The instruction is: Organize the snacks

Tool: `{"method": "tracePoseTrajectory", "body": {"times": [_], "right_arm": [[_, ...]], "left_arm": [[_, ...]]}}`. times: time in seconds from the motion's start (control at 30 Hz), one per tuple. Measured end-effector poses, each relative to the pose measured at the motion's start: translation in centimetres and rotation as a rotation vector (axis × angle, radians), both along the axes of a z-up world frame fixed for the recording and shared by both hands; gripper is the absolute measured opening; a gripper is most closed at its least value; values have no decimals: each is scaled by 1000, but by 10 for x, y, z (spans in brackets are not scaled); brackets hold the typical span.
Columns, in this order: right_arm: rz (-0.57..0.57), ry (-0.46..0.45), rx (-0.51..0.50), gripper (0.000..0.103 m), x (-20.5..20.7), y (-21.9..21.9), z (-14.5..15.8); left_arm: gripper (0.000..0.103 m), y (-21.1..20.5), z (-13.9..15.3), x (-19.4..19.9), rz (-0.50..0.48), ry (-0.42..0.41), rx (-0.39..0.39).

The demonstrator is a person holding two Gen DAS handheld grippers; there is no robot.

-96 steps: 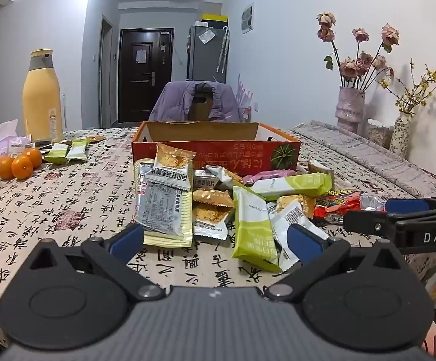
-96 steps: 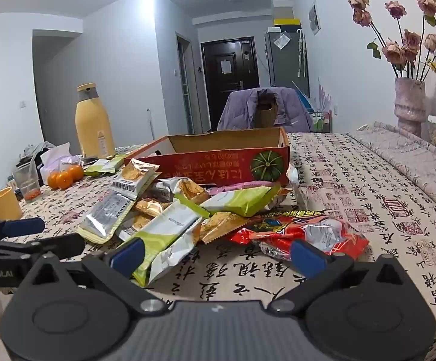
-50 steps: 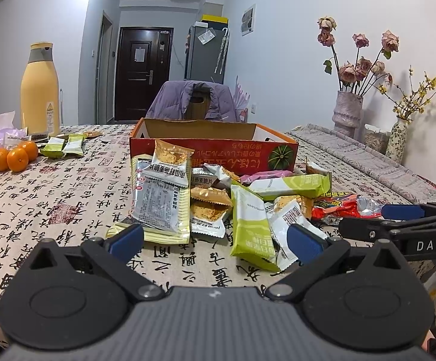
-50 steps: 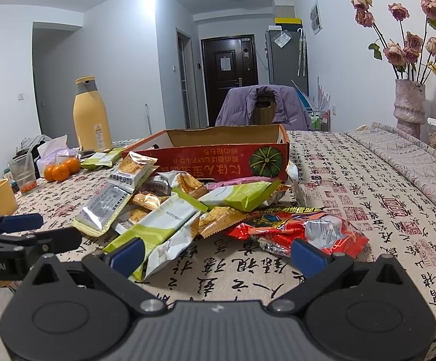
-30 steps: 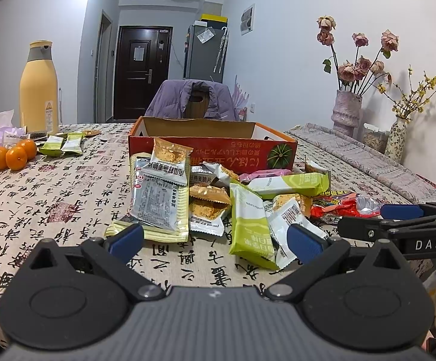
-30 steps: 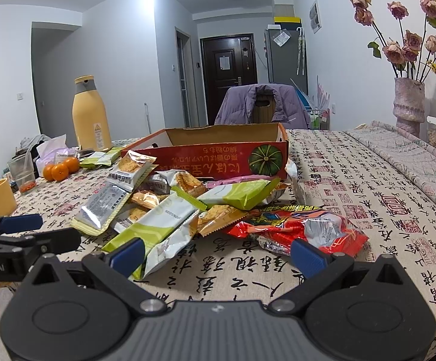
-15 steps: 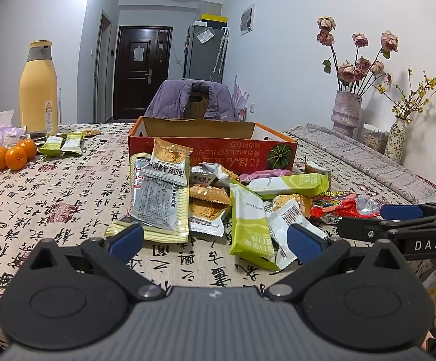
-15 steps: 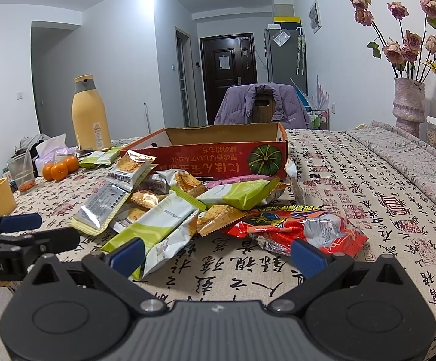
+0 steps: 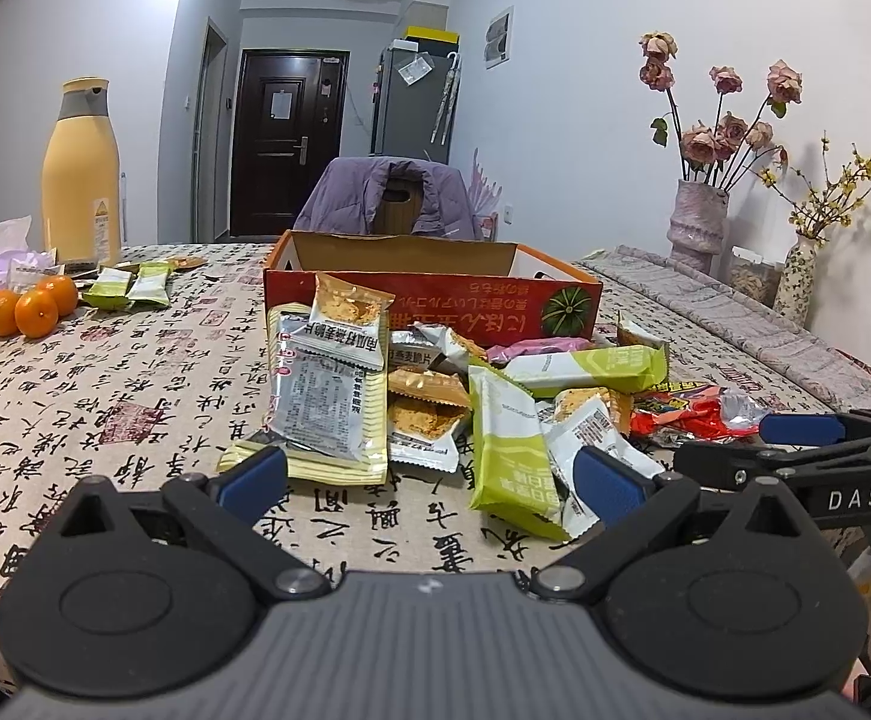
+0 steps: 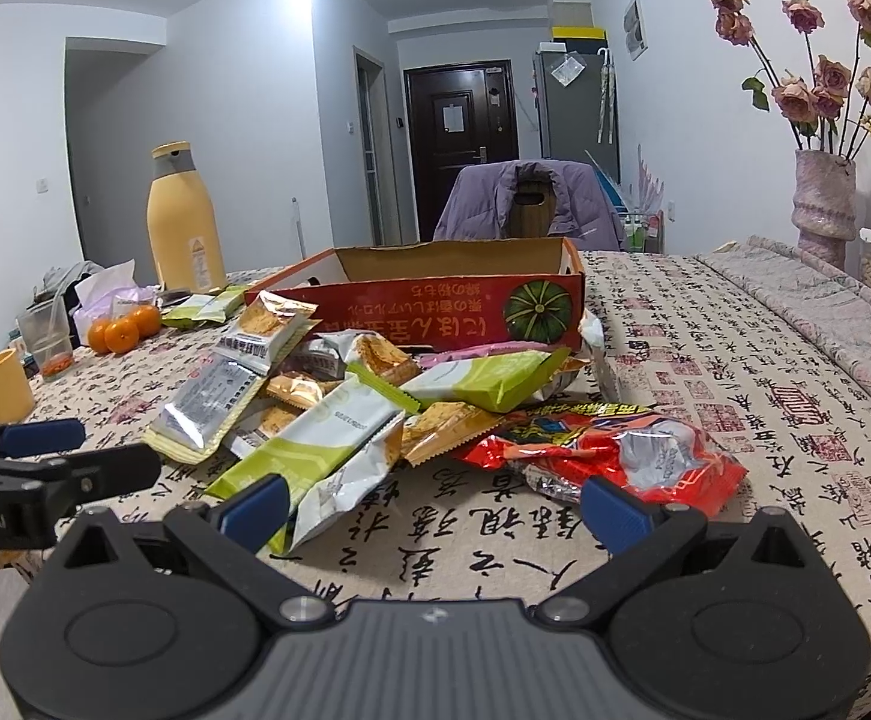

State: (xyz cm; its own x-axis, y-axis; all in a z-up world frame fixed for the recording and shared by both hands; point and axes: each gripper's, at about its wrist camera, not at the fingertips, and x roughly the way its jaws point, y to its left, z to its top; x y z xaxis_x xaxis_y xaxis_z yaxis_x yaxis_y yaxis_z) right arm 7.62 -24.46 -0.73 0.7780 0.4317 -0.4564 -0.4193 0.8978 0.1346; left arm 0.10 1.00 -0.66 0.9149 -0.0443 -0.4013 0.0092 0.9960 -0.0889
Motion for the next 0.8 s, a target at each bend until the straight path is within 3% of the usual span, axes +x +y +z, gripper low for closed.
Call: {"method": "tracePoseTrajectory", "body": {"times": [0.2,0.33,0.5,0.8], "right_arm": [[40,8,8,98,2,12,-6],[56,-1,-19,83,6,27,-10],[61,41,-4,58,21,41,-17],[75,127,80,37,44,50,-27]], "left_arm": [[103,4,-2,2,12,4,-5],[103,8,-4,3,25,8,-8],[103,14,-6,4,38,14,-18],[103,24,-10,8,56,26,-32]]}}
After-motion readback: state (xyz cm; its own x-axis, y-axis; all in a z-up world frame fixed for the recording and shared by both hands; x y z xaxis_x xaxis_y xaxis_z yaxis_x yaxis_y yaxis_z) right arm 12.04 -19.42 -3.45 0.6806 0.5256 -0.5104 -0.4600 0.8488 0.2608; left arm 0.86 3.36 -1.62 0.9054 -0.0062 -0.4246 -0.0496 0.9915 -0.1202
